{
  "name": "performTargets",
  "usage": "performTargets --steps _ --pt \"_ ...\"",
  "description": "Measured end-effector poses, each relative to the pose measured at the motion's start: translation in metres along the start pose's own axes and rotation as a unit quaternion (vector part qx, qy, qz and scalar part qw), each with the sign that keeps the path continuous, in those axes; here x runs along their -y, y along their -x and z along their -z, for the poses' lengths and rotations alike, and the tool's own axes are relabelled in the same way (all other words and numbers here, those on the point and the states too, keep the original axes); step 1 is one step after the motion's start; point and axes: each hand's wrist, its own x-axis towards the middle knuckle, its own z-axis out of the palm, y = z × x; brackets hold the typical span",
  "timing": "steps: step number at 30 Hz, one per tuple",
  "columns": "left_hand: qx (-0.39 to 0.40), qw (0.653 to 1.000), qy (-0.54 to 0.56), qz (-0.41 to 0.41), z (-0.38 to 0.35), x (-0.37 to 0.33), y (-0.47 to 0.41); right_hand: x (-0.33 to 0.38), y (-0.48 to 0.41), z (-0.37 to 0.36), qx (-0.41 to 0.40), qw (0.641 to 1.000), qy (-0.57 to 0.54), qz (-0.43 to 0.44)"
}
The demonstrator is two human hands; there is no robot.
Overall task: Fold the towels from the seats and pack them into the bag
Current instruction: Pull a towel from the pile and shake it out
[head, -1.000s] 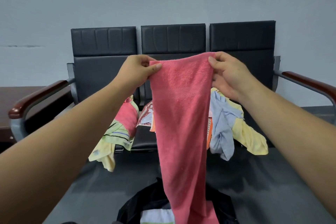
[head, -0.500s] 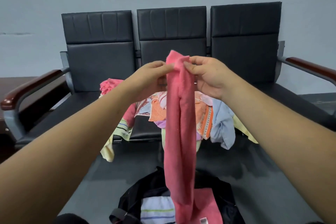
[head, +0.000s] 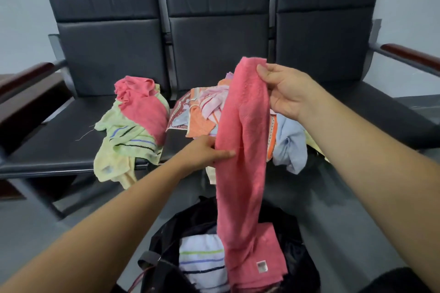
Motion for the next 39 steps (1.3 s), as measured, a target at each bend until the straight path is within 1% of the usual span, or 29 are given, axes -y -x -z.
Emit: performTargets --steps 3,5,7,8,10,12,14,16,19,20,22,24,25,27,28,29,30,31,32,33,34,35,37,38,39 --pt "0.067 0.994 0.089 0.007 -0.011 0.016 -0.002 -0.009 -0.009 0.002 -0.010 1.000 -0.016 -0.014" --pt "0.078 0.975 0.205 0.014 -0.017 0.022 -0.001 -0.010 -0.014 0.004 -0.028 0.998 -0.046 -0.034" --pt "0.075 0.939 0.334 0.018 -0.021 0.018 0.003 -0.014 -0.019 0.009 -0.071 0.992 -0.078 -0.067" --pt "0.074 0.921 0.381 0.022 -0.021 0.015 0.003 -0.018 -0.022 0.013 -0.096 0.988 -0.087 -0.088" --pt "0.080 0.883 0.461 0.032 -0.021 0.006 0.003 -0.033 -0.025 0.021 -0.131 0.978 -0.096 -0.132" --pt "0.097 0.840 0.533 0.029 -0.021 -0.002 0.003 -0.053 -0.022 0.029 -0.144 0.970 -0.083 -0.177" --pt "0.095 0.811 0.577 0.014 -0.022 -0.007 0.002 -0.075 -0.014 0.038 -0.122 0.967 -0.071 -0.213" --pt "0.075 0.797 0.599 -0.009 -0.020 -0.009 0.000 -0.096 -0.006 0.044 -0.087 0.962 -0.067 -0.250" --pt "0.046 0.774 0.631 -0.021 -0.011 -0.015 0.000 -0.108 0.001 0.047 0.028 0.957 -0.061 -0.284" --pt "0.036 0.774 0.632 -0.025 -0.008 -0.015 -0.002 -0.107 0.002 0.047 0.071 0.953 -0.059 -0.288" --pt "0.010 0.788 0.615 -0.030 0.001 -0.012 -0.004 -0.103 0.006 0.046 0.139 0.950 -0.017 -0.281" --pt "0.012 0.809 0.587 -0.023 0.006 -0.012 -0.005 -0.102 0.010 0.042 0.162 0.954 0.030 -0.250" --pt "0.013 0.833 0.552 -0.019 0.008 -0.011 -0.006 -0.102 0.012 0.040 0.151 0.962 0.030 -0.227" --pt "-0.015 0.898 0.439 -0.009 0.010 -0.010 -0.005 -0.099 0.014 0.035 0.110 0.979 0.003 -0.171" --pt "-0.004 0.926 0.378 -0.003 0.010 -0.009 -0.002 -0.096 0.014 0.033 0.088 0.986 -0.014 -0.142" --pt "0.032 0.946 0.324 0.004 0.011 -0.004 -0.001 -0.093 0.014 0.030 0.067 0.990 -0.030 -0.118" --pt "0.078 0.957 0.278 0.013 0.010 0.000 0.002 -0.090 0.014 0.030 0.052 0.993 -0.044 -0.100" --pt "0.107 0.966 0.236 0.023 0.009 0.004 0.004 -0.087 0.013 0.029 0.041 0.994 -0.056 -0.090" --pt "0.115 0.971 0.208 0.029 0.008 0.007 0.006 -0.085 0.012 0.030 0.031 0.994 -0.064 -0.086" --pt "0.102 0.973 0.203 0.027 0.007 0.009 0.006 -0.085 0.012 0.032 0.020 0.994 -0.065 -0.087" --pt "0.082 0.971 0.222 0.026 0.007 0.009 0.007 -0.084 0.012 0.033 0.004 0.994 -0.059 -0.091" --pt "0.061 0.964 0.258 0.029 0.007 0.006 0.009 -0.083 0.013 0.035 -0.012 0.995 -0.039 -0.096" --pt "0.033 0.942 0.332 0.033 0.009 0.001 0.013 -0.081 0.014 0.039 -0.037 0.993 0.041 -0.105" --pt "0.023 0.931 0.363 0.035 0.009 -0.001 0.014 -0.079 0.015 0.041 -0.037 0.990 0.071 -0.116" --pt "0.010 0.919 0.392 0.038 0.010 -0.002 0.015 -0.077 0.017 0.041 -0.020 0.988 0.068 -0.134"
